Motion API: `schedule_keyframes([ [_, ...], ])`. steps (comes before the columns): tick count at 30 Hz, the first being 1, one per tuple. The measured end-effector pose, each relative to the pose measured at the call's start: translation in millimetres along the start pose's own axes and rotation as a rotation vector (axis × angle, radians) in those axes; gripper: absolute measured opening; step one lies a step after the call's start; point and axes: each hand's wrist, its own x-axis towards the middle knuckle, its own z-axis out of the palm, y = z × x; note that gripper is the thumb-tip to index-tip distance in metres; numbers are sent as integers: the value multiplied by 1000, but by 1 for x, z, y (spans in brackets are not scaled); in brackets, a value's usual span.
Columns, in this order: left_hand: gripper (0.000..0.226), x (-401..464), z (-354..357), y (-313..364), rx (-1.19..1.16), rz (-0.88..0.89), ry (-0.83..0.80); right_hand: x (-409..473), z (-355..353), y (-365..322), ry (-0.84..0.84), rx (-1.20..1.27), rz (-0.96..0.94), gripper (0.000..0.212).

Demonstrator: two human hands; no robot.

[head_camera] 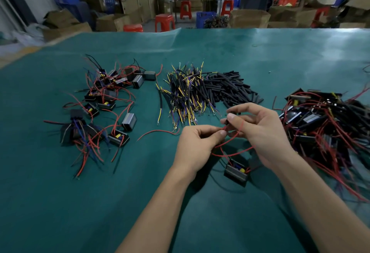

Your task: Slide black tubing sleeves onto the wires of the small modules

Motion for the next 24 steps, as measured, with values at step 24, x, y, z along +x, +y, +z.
schedule_keyframes([
  [24, 23, 2, 6, -12, 201, 54, 159, 1, -8, 2, -22, -63, -35, 7],
])
